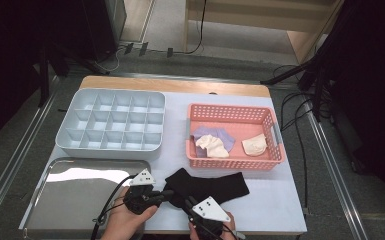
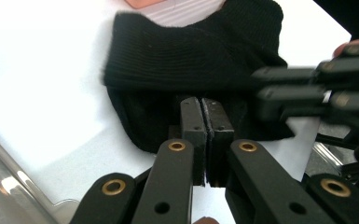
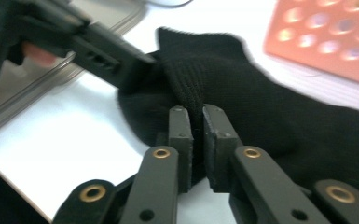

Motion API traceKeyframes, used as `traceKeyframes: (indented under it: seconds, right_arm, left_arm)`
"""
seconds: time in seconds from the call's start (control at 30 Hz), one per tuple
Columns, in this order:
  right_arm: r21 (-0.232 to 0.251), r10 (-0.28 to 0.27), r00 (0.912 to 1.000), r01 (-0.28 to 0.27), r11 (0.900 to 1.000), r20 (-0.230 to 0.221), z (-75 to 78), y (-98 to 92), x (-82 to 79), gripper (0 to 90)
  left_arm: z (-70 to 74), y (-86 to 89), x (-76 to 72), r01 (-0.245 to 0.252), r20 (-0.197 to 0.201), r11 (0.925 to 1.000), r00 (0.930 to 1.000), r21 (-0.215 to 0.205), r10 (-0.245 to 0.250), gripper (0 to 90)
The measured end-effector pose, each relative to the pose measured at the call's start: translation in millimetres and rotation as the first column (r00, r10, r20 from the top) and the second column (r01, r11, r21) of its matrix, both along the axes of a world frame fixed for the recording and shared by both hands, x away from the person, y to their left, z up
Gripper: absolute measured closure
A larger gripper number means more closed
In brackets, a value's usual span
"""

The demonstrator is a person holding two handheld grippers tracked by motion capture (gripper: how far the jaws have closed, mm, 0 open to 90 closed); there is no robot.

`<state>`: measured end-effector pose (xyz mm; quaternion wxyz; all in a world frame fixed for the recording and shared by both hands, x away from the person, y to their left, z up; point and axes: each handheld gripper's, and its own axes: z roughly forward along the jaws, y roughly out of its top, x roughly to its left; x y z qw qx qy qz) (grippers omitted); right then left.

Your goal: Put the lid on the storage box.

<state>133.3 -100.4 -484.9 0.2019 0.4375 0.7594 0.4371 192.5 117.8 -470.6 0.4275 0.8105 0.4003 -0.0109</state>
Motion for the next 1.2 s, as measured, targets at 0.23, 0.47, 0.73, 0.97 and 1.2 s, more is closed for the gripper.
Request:
traceKeyframes:
  seconds: [0.23, 0.47, 0.73, 0.97, 1.2]
  right_arm:
    - [0.119, -0.134, 0.9906, 0.136, 0.984, -0.027, 4.0, -40.1, 7.3, 84.0]
    - [0.138, -0.246, 0.9651, 0.257, 0.957, -0.089, -1.7, -74.6, 15.3, 80.9]
    - [0.217, -0.310, 0.9499, 0.311, 0.925, -0.040, 5.1, -100.4, 16.0, 71.2]
    - [0.278, -0.226, 0.9741, 0.219, 0.935, -0.005, 13.6, -90.7, 18.6, 57.2]
    - [0.218, -0.164, 0.9851, 0.172, 0.961, -0.052, 5.7, -71.5, 36.0, 78.7]
  left_arm:
    - [2.1, 4.6, 0.4, -0.006, 0.014, 1.0000, 0.9999, 0.002, 0.006, 90.0]
    - [0.8, 5.7, 1.6, 0.004, 0.013, 0.9998, 0.9999, 0.018, -0.005, 90.0]
    - [2.2, 8.6, 2.4, -0.006, 0.010, 1.0000, 0.9999, -0.003, 0.006, 84.4]
    - [4.3, 8.9, 1.7, -0.013, 0.023, 0.9989, 0.9996, -0.045, 0.014, 73.2]
    - [-1.2, -0.9, 0.3, 0.008, 0.011, 0.9995, 0.9999, 0.029, -0.008, 80.6]
